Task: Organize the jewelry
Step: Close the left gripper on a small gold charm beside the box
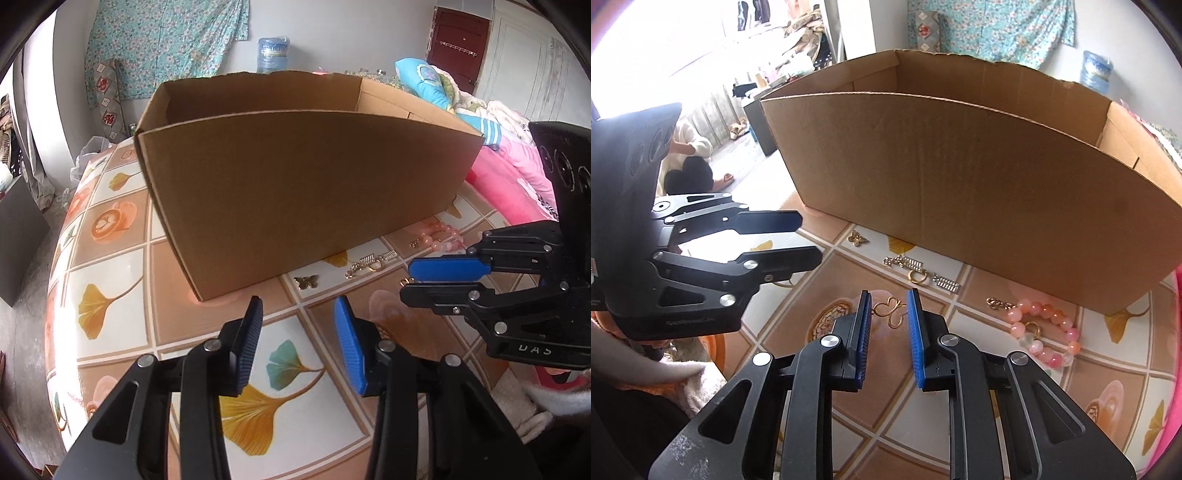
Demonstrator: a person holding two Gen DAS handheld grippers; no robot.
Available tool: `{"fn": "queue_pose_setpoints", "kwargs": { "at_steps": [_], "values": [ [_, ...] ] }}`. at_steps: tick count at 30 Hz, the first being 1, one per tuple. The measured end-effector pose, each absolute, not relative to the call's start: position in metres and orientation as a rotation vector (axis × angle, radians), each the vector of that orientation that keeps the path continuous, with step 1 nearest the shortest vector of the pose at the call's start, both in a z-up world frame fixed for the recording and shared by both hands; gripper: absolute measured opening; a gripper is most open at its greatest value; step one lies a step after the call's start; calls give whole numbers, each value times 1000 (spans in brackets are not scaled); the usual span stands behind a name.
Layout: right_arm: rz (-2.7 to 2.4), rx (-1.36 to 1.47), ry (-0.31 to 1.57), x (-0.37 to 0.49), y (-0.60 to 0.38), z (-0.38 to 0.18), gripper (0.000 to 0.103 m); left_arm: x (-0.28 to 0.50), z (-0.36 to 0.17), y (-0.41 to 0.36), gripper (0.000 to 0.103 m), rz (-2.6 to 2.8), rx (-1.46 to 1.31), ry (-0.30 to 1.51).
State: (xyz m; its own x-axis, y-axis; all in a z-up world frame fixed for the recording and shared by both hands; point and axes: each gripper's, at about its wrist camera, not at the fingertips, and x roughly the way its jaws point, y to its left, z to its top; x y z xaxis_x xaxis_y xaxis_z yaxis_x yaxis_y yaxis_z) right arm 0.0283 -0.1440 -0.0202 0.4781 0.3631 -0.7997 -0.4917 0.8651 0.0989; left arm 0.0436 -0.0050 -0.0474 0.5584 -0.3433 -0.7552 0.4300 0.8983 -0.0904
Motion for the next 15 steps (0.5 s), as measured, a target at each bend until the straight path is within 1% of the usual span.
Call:
{"fn": "queue_pose_setpoints", "kwargs": {
  "at_steps": [1,3,5,10,13,15],
  "values": [
    [521,-147,936,27,-144,-21,18,47,-48,-7,34,-458,105,865],
    [518,-136,934,26,-147,-22,18,53,-49,-12,26,-459,97,864],
    [516,-125,934,26,-150,-22,18,57,-51,-17,22,-451,105,866],
    [513,-106,936,25,-158,-25,18,64,-57,-27,21,-426,129,883],
    [511,-94,936,28,-167,-25,18,65,-58,-33,17,-399,164,878],
    [511,-87,934,28,-170,-25,18,66,-59,-37,12,-379,191,872]
  ]
}}
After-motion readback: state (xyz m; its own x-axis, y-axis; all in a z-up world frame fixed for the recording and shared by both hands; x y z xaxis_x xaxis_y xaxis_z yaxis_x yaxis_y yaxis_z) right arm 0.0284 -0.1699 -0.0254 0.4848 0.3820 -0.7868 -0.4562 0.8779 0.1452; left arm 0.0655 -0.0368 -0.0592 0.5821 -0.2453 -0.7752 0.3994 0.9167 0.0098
